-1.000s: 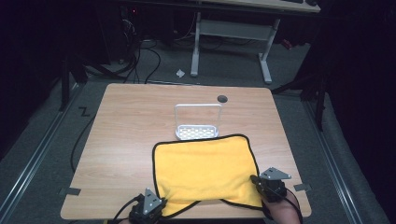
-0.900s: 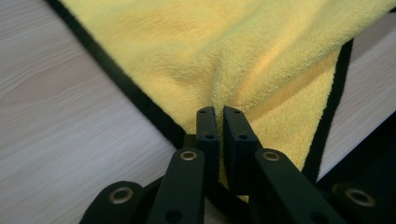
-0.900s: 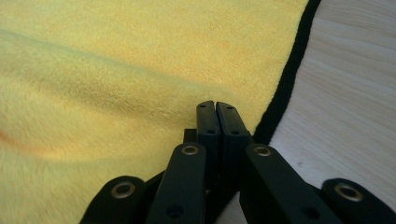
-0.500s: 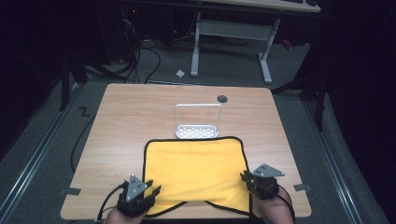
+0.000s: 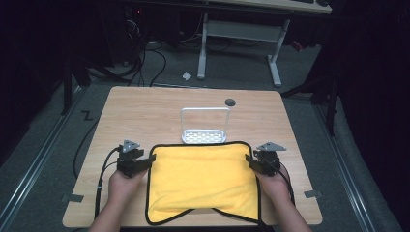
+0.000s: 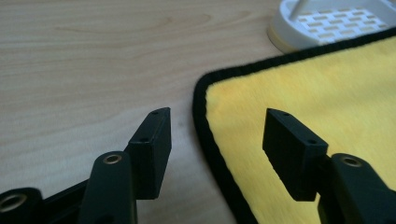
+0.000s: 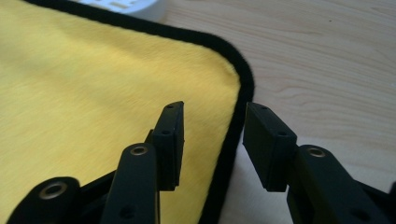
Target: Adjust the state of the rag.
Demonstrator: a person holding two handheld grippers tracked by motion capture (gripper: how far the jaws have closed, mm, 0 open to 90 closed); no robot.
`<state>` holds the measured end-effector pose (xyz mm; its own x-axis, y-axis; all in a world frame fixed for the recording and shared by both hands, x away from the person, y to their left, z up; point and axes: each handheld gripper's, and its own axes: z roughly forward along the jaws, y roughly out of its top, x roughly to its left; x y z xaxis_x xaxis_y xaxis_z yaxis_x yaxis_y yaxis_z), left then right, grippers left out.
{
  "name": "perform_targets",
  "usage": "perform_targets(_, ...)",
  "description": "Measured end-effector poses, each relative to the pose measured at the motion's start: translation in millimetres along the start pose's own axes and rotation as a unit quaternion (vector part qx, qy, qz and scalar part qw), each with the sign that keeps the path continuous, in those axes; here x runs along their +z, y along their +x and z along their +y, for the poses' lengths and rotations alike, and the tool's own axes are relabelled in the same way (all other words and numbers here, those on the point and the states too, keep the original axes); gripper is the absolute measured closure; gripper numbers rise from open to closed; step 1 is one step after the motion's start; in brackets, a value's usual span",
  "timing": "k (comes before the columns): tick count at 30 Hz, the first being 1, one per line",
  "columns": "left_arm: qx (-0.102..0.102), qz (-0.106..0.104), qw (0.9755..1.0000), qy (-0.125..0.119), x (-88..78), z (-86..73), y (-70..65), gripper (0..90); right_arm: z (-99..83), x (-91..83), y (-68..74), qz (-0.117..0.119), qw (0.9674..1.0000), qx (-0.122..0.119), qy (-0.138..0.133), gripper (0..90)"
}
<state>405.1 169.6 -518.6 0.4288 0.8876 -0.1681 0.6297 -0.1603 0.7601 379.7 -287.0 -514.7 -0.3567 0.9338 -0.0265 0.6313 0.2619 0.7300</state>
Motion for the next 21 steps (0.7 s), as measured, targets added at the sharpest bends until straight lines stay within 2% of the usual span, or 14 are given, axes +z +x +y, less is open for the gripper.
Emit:
perform_targets(5,-0.003,0.006,0.9999,0.014,17.0,10.9,0.0,40.3,14.3,17.9,-12.0,-0.006,0.9997,0.023,0.009,57.1)
perform_targets(9,-0.008,0.011,0.9993,0.034,25.0,7.8,-0.5,45.1,17.5,19.2,-9.5,-0.009,0.9999,0.010,0.010,58.0)
perform_targets(10,0.000,0.017,0.9994,0.030,25.7,6.7,-1.4,46.9,17.9,17.3,-8.4,-0.009,0.9999,0.007,0.009,59.8)
perform_targets(12,0.005,0.017,0.9994,0.029,26.1,6.5,-3.4,55.0,18.0,14.7,-3.6,-0.011,0.9998,-0.011,0.011,62.1)
perform_targets(15,0.014,0.010,0.9994,0.031,26.8,5.3,-8.6,72.5,15.6,16.6,-2.5,-0.008,0.9995,-0.010,0.029,73.2)
perform_targets(17,0.017,-0.005,0.9993,0.033,27.3,4.3,-13.5,83.5,11.5,20.0,-3.7,-0.019,0.9988,-0.023,0.039,88.1)
perform_targets(20,0.023,-0.033,0.9987,0.031,27.7,3.4,-25.1,86.3,10.2,19.6,-17.4,-0.030,0.9988,-0.014,0.036,90.0)
perform_targets(21,0.022,-0.047,0.9982,0.028,28.7,3.2,-29.8,86.6,10.3,19.8,-26.8,-0.050,0.9979,-0.014,0.039,90.0)
